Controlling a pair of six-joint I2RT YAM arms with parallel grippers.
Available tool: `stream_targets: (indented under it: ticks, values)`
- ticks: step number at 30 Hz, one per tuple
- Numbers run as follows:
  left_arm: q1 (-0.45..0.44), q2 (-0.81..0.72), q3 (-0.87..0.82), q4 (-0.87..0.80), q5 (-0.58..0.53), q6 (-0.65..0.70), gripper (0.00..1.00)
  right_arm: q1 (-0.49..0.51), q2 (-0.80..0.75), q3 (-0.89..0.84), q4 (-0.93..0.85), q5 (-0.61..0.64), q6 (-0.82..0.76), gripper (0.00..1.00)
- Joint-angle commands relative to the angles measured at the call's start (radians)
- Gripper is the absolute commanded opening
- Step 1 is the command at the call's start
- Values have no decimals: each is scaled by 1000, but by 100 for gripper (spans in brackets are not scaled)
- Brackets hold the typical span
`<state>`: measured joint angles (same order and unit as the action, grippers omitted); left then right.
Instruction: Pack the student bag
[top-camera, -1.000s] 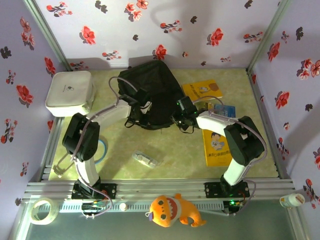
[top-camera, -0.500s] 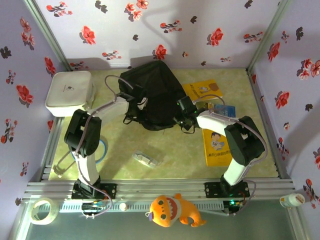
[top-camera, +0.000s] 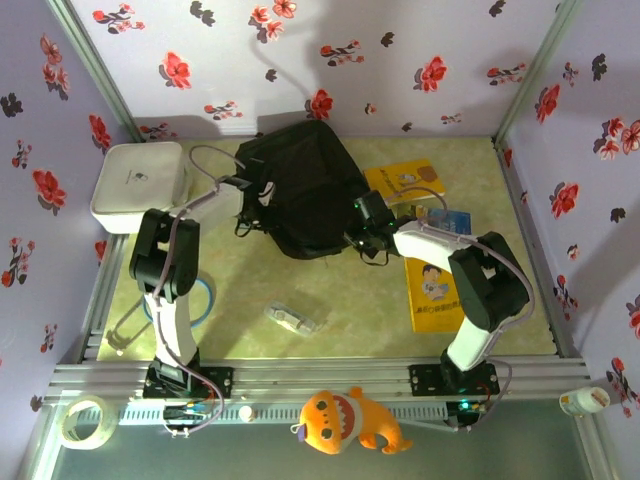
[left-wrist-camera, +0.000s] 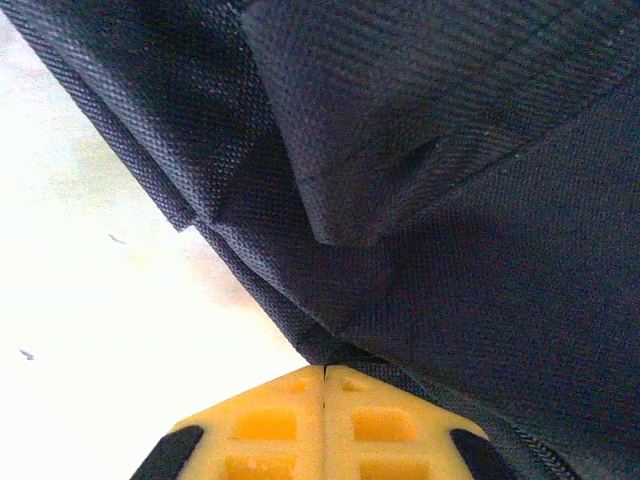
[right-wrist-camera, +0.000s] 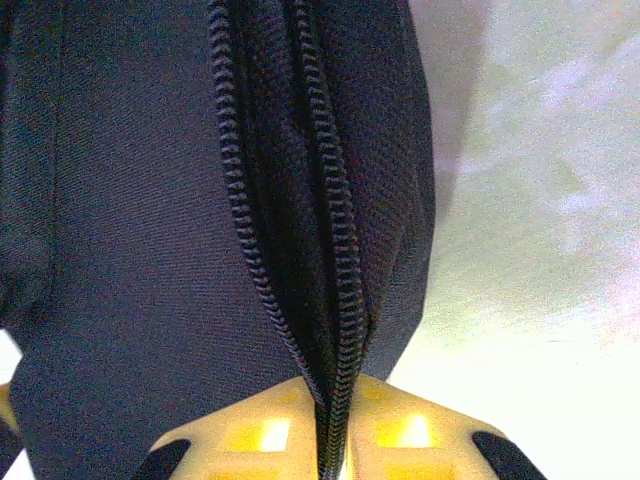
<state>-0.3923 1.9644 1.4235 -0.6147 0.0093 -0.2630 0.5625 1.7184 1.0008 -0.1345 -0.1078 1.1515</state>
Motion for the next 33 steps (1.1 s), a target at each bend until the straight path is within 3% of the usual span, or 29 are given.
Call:
stream_targets:
  ticks: [1, 7, 11, 15, 20, 25, 33]
  values:
    - [41, 27, 32, 16, -33, -26, 0, 23, 40, 24, 98, -60, 9, 12]
    - [83, 33, 63, 30, -33, -26, 0, 66, 91, 88, 121, -88, 23, 14]
    - [110, 9, 93, -9, -32, -25, 0, 71, 82, 105, 129, -102, 17, 39]
    - [114, -85, 89, -49, -31, -34, 24, 70, 3, 106, 56, -26, -45, 61]
    - [128, -247, 24, -49, -26, -75, 52, 41, -138, 64, -103, 149, -160, 75]
    - [157, -416, -92, 6, -15, -143, 71, -36, -254, -8, -286, 311, -221, 81]
    - [168, -552, -199, 107, 19, -120, 96, -120, -370, -136, -493, 418, -219, 85]
